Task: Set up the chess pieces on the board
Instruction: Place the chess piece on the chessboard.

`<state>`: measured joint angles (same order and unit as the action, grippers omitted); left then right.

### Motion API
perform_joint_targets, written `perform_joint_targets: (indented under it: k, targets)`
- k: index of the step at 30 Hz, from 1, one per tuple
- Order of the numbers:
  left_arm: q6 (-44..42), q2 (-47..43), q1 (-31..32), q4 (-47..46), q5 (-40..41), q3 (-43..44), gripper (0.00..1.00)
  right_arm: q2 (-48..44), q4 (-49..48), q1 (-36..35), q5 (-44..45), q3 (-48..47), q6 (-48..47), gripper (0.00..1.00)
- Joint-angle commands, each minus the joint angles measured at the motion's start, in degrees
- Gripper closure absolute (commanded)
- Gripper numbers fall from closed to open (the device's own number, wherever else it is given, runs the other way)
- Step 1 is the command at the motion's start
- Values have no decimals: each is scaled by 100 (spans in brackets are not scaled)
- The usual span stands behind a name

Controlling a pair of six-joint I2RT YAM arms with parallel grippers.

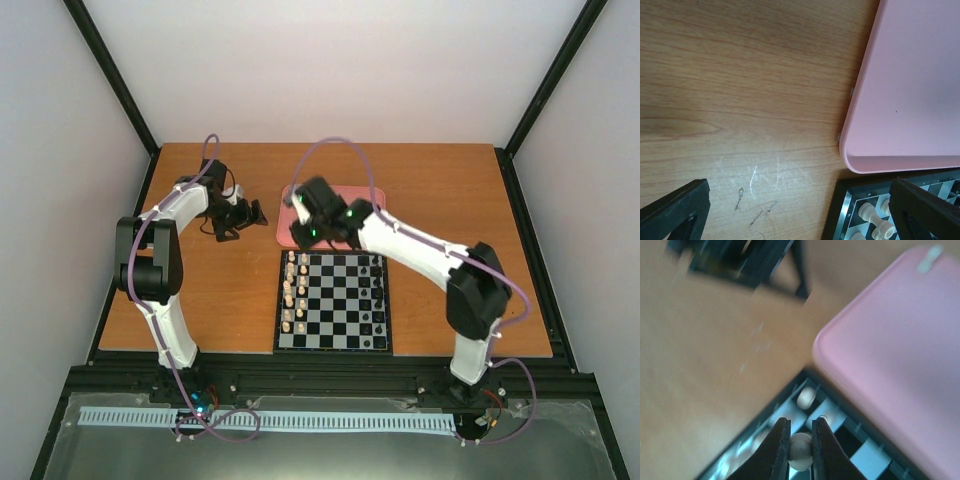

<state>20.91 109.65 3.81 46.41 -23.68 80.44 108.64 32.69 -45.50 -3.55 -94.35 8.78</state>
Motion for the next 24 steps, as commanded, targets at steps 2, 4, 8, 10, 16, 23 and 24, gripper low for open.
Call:
perform_joint_targets:
  k: [2,4,8,10,16,23,24]
  targets:
    - [-43,-82,-20,63,-19,284,0,-1152,563,-1004,480,1493,42,93]
    - [-28,-96,-16,38,-30,263,0,-1471,643,-1371,510,1911,148,93]
    - [-17,-127,-6,20,-19,230,0,-1768,670,-1957,442,2455,437,93]
    - [-15,-143,-10,1,-22,206,0,-1772,693,-2265,527,2576,496,93]
    - [20,-156,-5,-40,-58,127,0,-1607,518,-2855,577,2812,622,93]
    - [90,-223,-8,-144,-142,3,0,-1338,215,-3079,399,3100,789,92]
    - [94,-224,0,-149,-142,16,0,-1298,176,-3079,411,3107,792,92]
